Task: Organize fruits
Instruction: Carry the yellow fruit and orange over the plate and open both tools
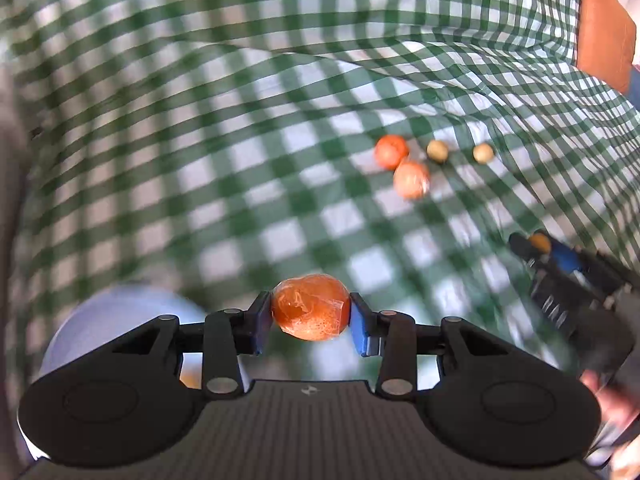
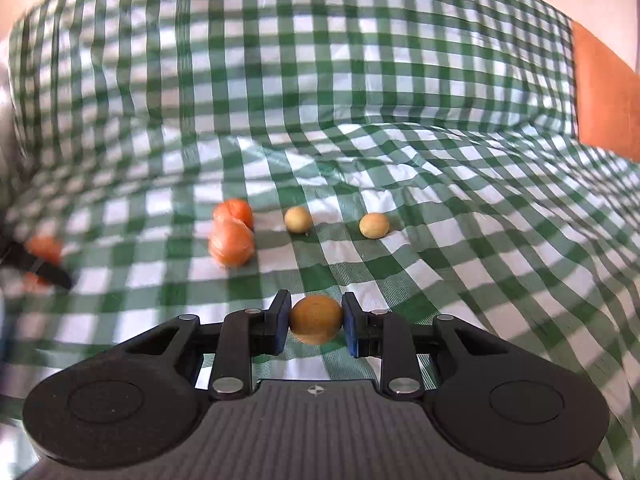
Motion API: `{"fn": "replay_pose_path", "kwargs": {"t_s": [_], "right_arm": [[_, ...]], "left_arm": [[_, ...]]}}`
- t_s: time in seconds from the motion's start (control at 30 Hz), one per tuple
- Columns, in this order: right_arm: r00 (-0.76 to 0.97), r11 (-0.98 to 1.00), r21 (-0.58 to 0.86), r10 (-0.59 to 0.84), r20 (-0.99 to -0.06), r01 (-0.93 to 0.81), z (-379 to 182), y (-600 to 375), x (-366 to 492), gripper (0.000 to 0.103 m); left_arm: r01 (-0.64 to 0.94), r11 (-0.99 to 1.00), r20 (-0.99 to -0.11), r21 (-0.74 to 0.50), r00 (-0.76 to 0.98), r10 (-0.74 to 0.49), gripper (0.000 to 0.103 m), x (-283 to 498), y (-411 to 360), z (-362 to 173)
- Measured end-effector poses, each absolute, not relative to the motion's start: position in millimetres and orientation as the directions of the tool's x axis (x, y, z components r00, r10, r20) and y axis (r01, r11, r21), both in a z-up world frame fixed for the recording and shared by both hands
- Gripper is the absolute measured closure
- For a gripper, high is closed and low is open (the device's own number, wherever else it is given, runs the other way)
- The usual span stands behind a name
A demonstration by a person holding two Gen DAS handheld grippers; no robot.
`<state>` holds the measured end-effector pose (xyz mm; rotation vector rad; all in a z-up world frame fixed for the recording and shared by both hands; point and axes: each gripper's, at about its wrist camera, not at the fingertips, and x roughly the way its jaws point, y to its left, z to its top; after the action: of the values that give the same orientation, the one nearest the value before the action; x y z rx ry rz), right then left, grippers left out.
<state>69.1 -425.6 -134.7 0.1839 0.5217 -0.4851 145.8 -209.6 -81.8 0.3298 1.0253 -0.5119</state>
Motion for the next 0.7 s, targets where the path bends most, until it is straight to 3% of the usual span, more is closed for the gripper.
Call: {"fn": "replay_pose_path", "kwargs": {"t_s": [0.27,0.53,0.7], "right_arm": [[0.826,0.920,0.229,-0.150,-0.544,0.318,-71,-331,-15,0.074],[0.914,0.984,0.156,-0.015,-0.405,0.085,-2,-237,-50,0.074],[0.918,0.997,0.072,0.038,-0.394,-0.010,10,-189,-62,0.074]], "left_arm": [[0.432,0.898,-0.879,0.085,0.457,-0.136,0.059,67,-102,-37],[0.346,0.931,-0.833,0.114,0.545,-0.100,0.058,18,-43,11],[0.277,0.957,-0.806,0.090,0.584,-0.094,0.058,-3,-16,29]]}}
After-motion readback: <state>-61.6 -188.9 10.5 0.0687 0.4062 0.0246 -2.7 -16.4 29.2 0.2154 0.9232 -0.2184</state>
